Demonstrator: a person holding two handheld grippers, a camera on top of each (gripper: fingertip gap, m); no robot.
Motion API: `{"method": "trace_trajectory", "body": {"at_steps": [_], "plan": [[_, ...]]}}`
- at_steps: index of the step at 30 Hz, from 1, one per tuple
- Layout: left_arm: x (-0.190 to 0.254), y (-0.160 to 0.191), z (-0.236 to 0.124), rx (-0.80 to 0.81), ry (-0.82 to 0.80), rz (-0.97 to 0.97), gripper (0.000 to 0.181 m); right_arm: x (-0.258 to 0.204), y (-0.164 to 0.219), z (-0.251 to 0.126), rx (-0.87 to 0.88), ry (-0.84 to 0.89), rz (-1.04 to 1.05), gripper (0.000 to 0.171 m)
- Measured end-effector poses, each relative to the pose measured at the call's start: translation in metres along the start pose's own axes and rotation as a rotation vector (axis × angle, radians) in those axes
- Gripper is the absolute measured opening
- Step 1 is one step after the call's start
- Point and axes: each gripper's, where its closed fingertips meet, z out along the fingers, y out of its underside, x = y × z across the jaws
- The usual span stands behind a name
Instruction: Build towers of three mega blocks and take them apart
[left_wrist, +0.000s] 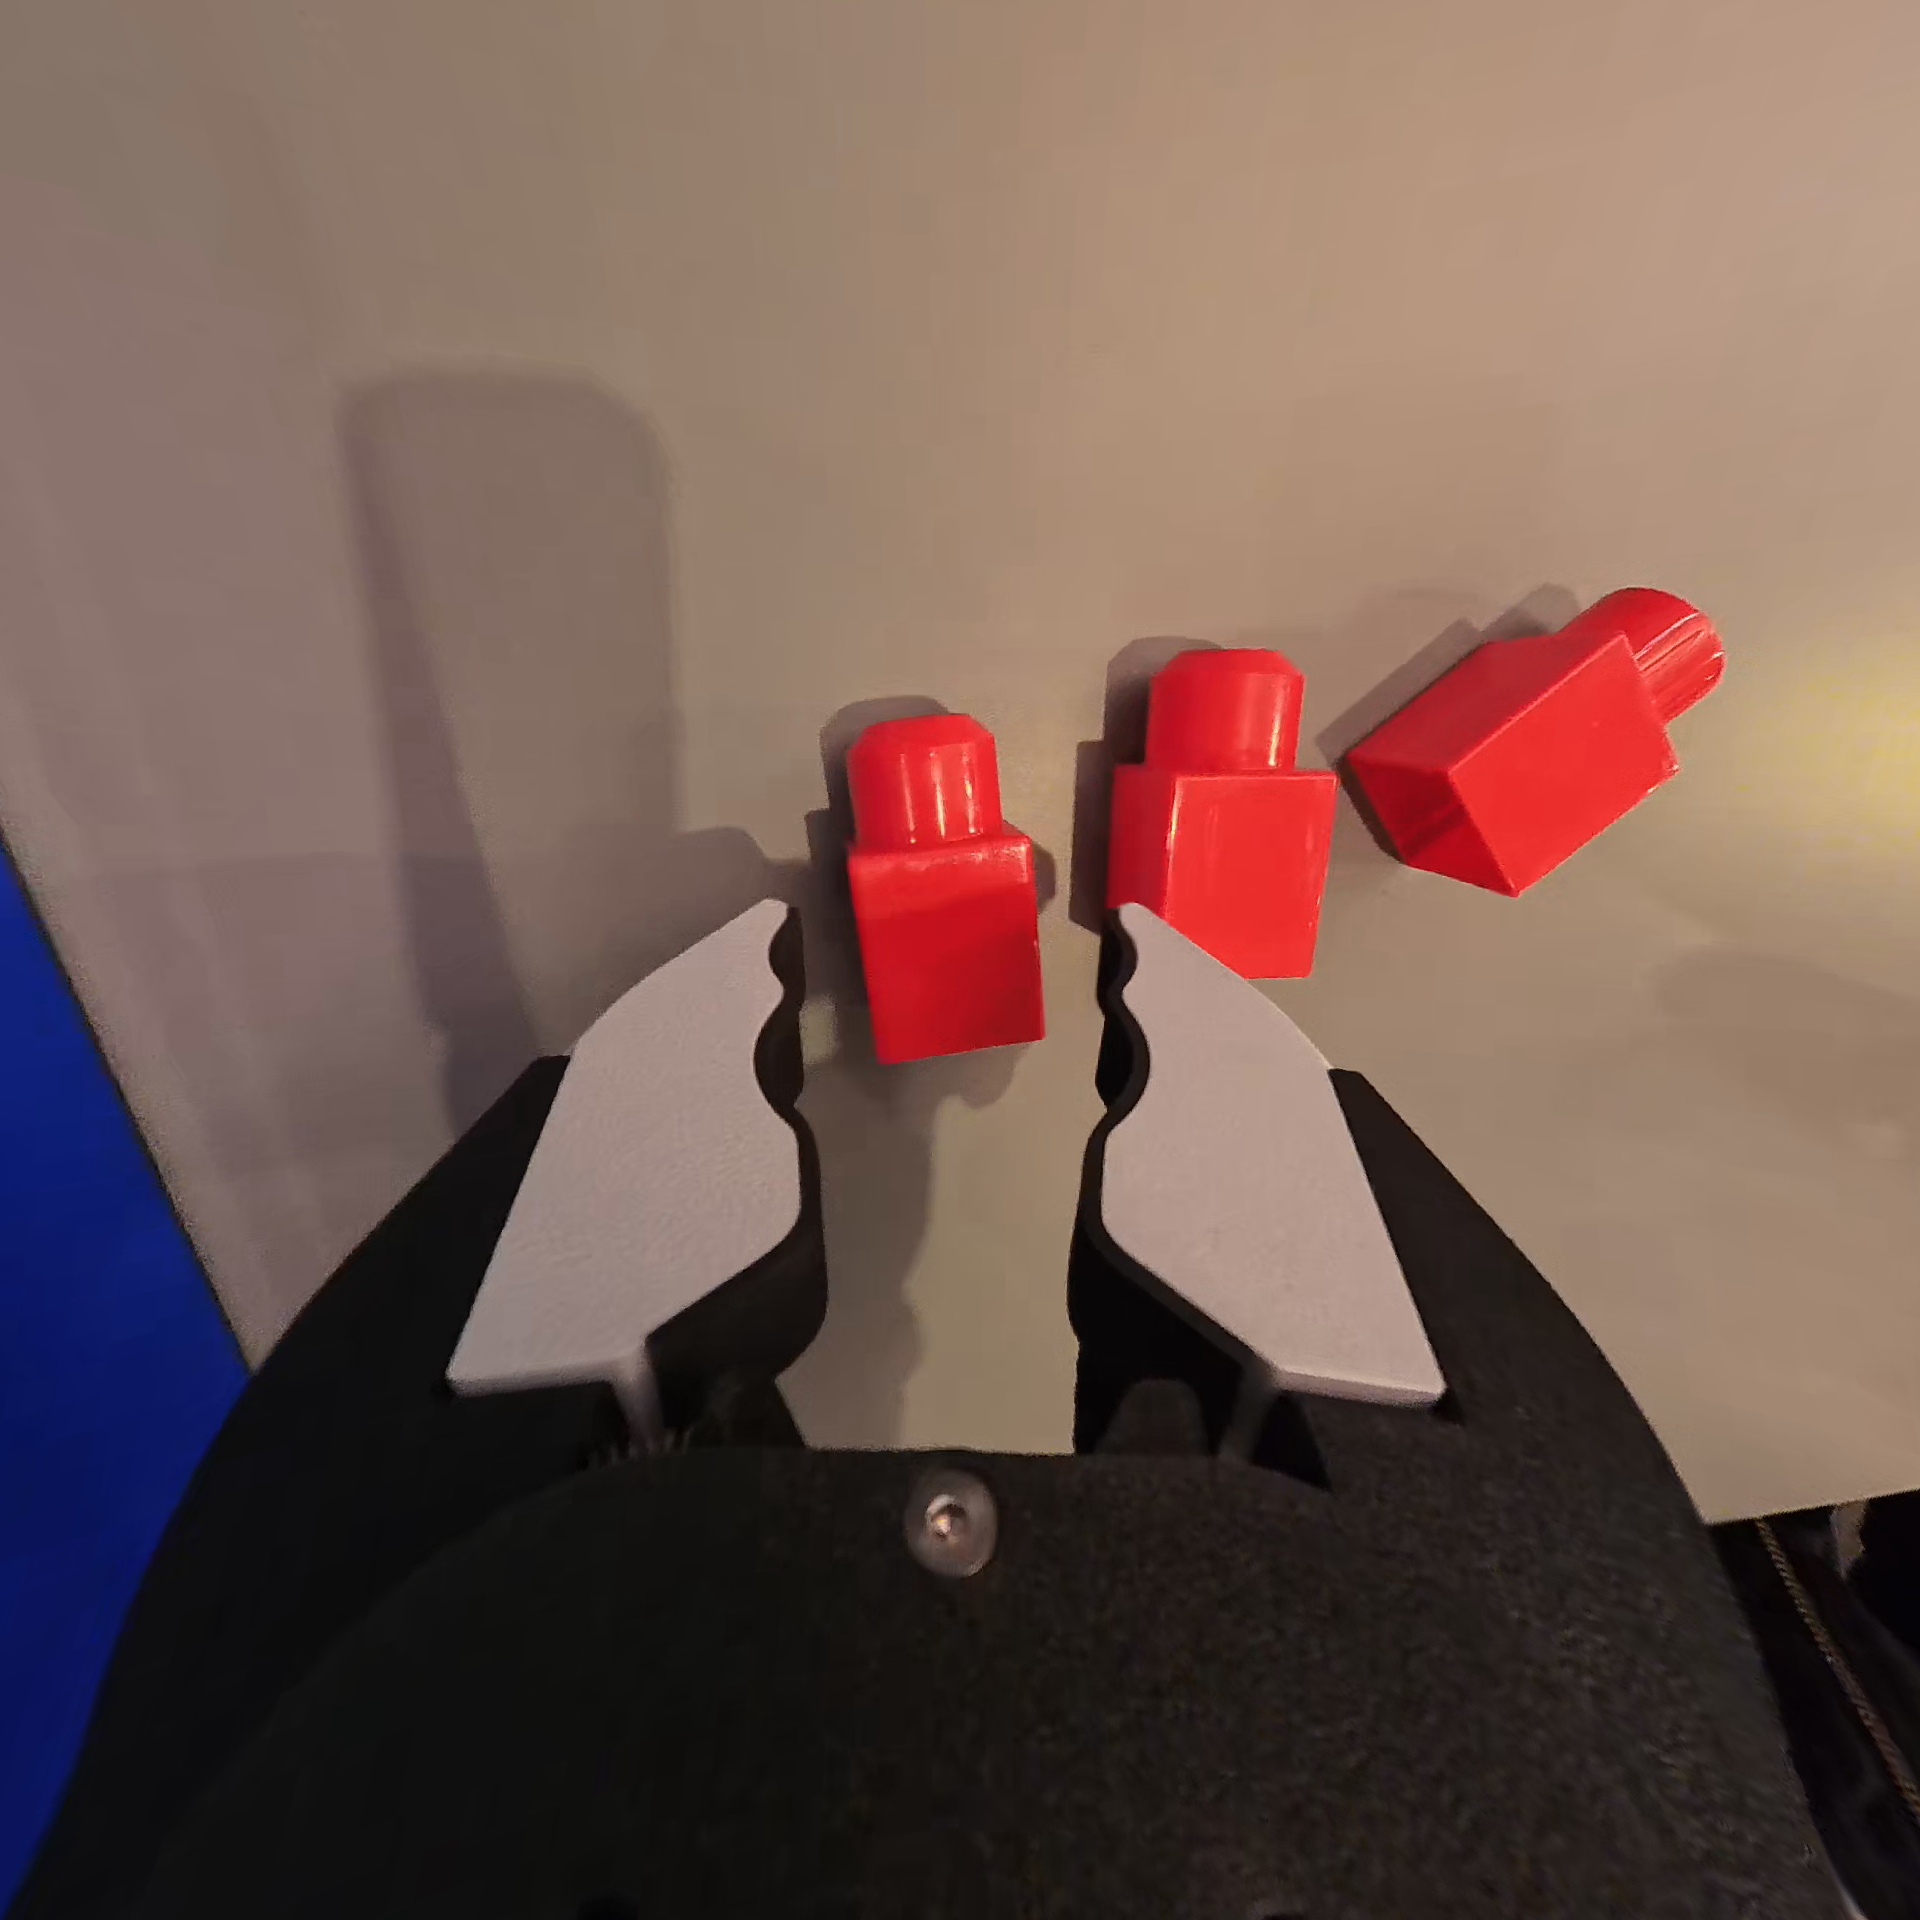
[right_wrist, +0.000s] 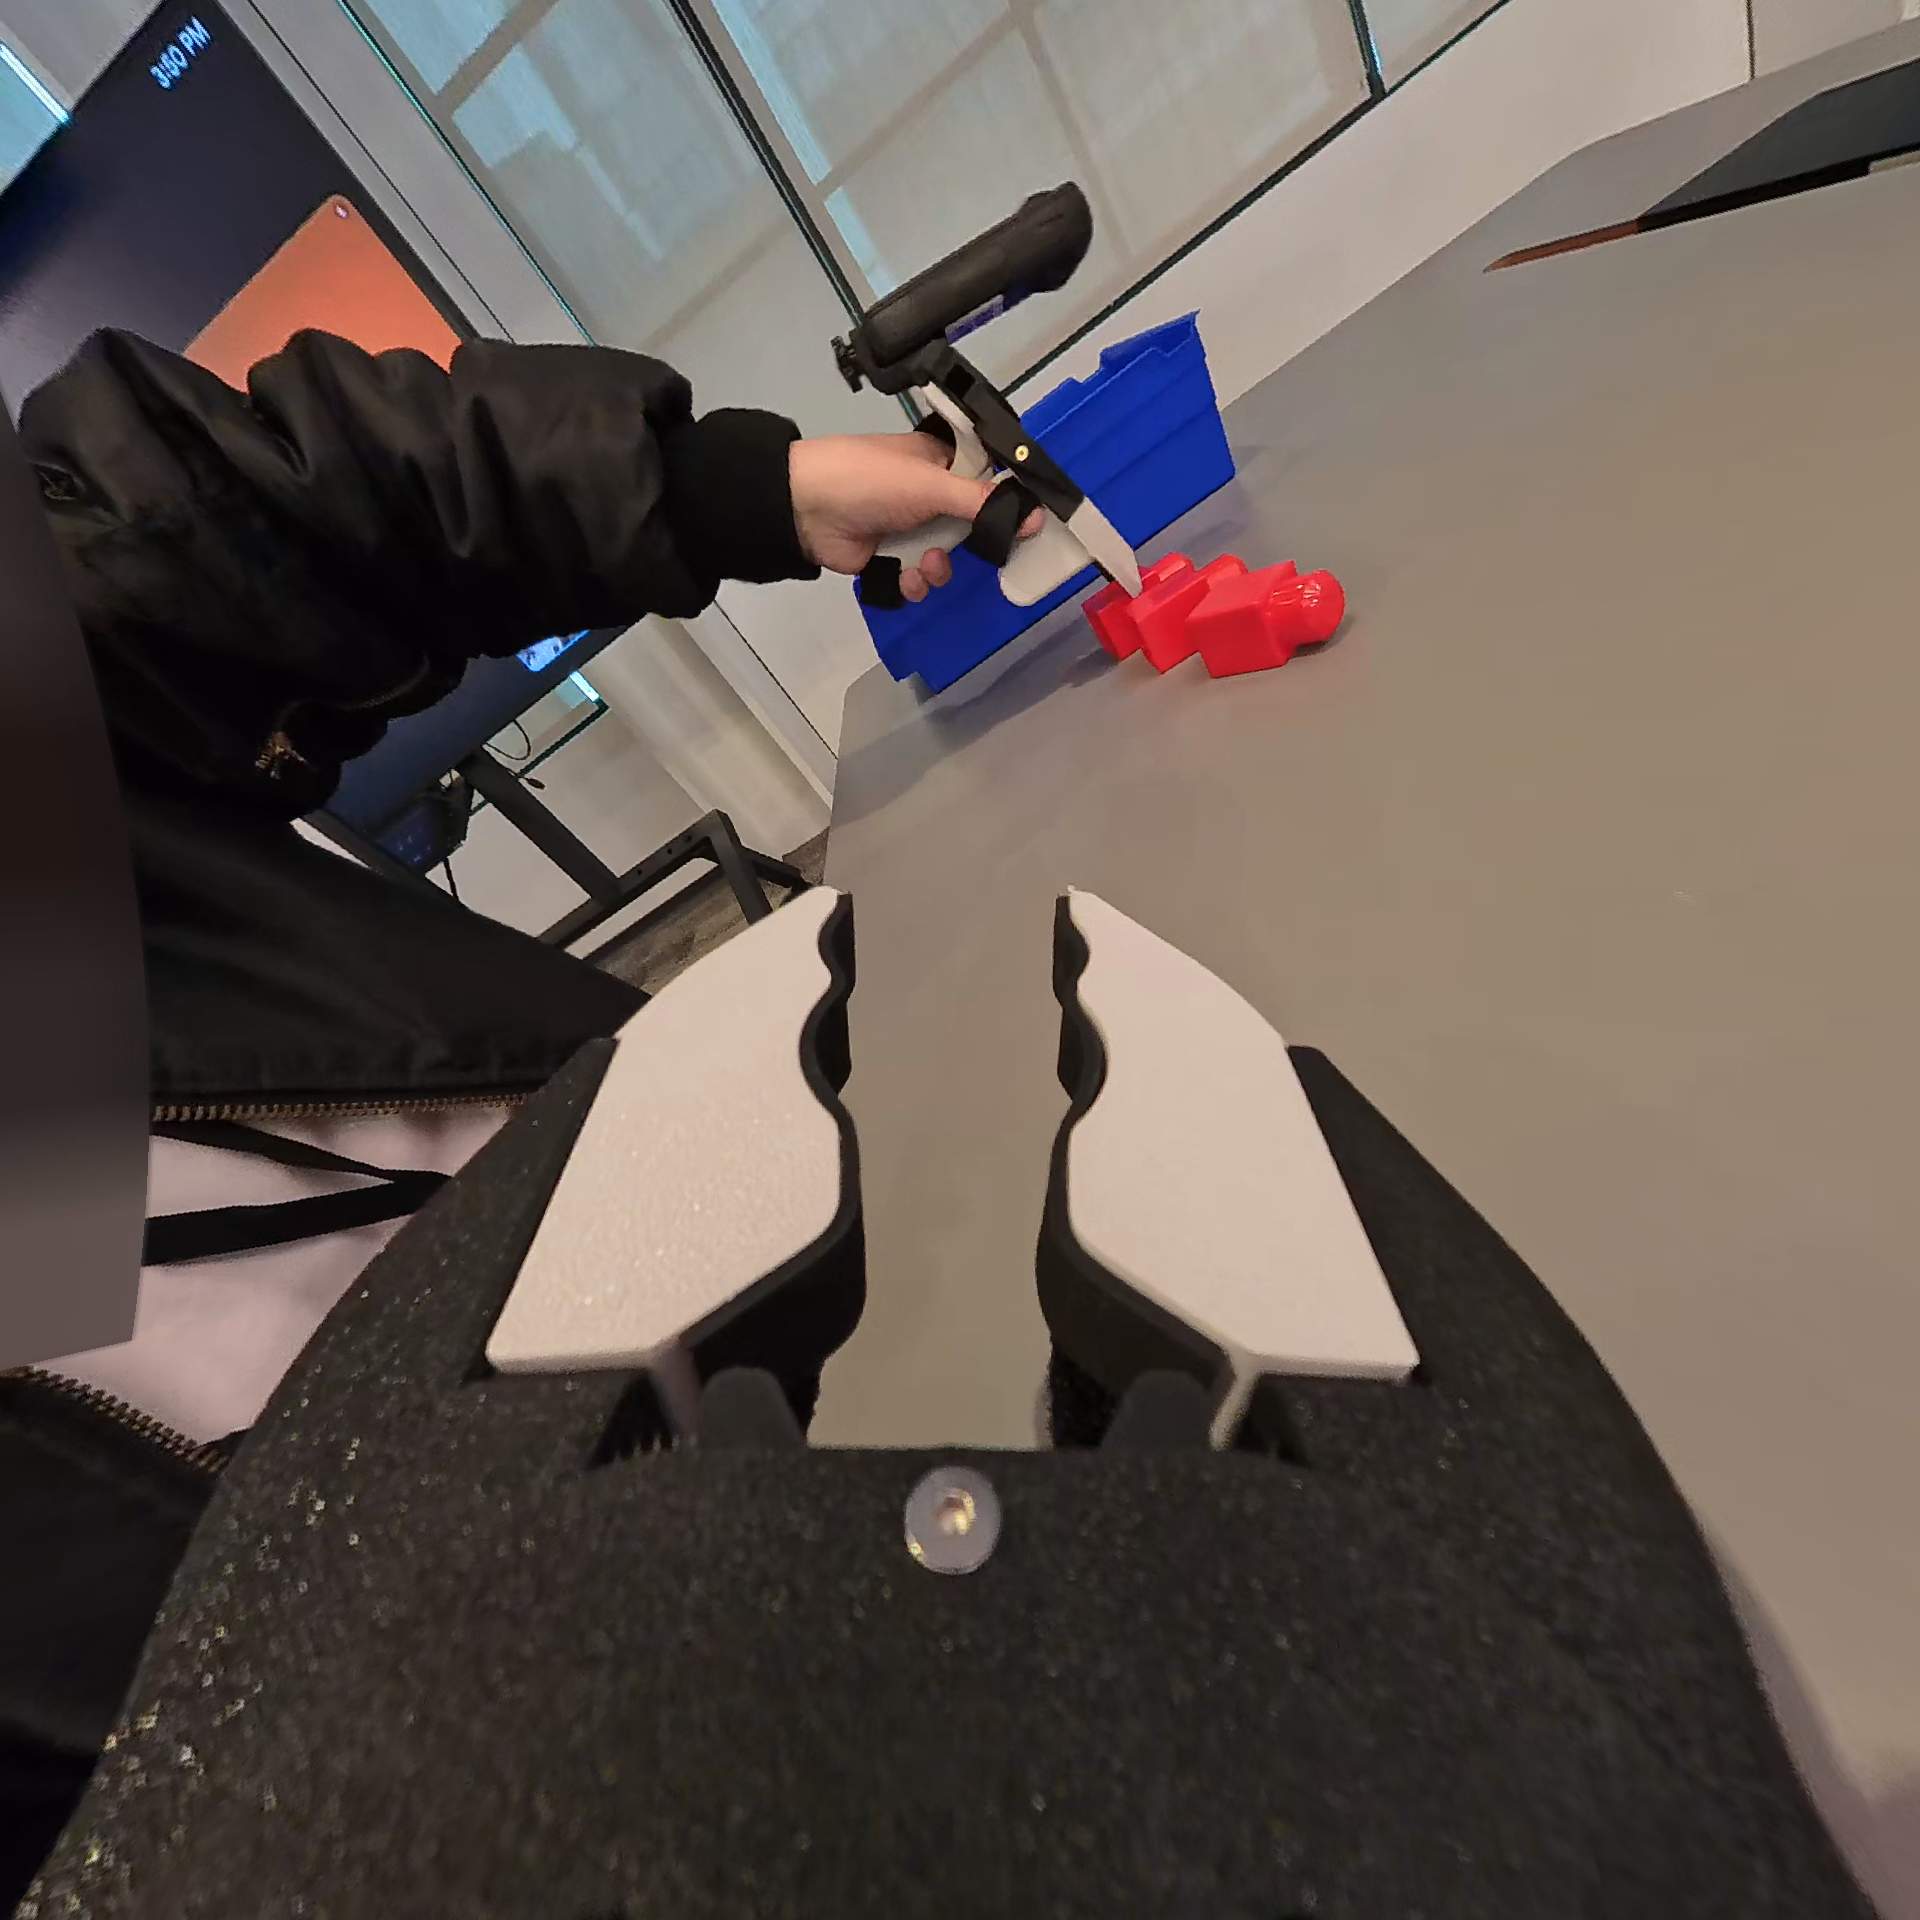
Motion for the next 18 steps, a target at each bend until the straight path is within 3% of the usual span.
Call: {"method": "trace_trajectory", "body": {"at_steps": [8, 12, 15, 18], "plan": [[-0.006, 0.008, 0.016, -0.061, -0.089, 0.072, 0.053, 0.001, -0.003, -0.005, 0.021, 0.000, -0.008, 0.036], [-0.010, 0.010, 0.020, -0.064, -0.101, 0.098, 0.036, 0.002, -0.001, -0.004, 0.013, 0.005, -0.002, 0.036], [-0.013, 0.009, 0.018, -0.041, -0.077, 0.119, 0.036, 0.007, -0.001, -0.005, 0.016, 0.024, 0.016, 0.035], [-0.002, 0.001, 0.004, 0.055, 0.064, 0.113, 0.036, 0.014, -0.003, -0.002, 0.011, 0.067, 0.052, 0.035]]}}
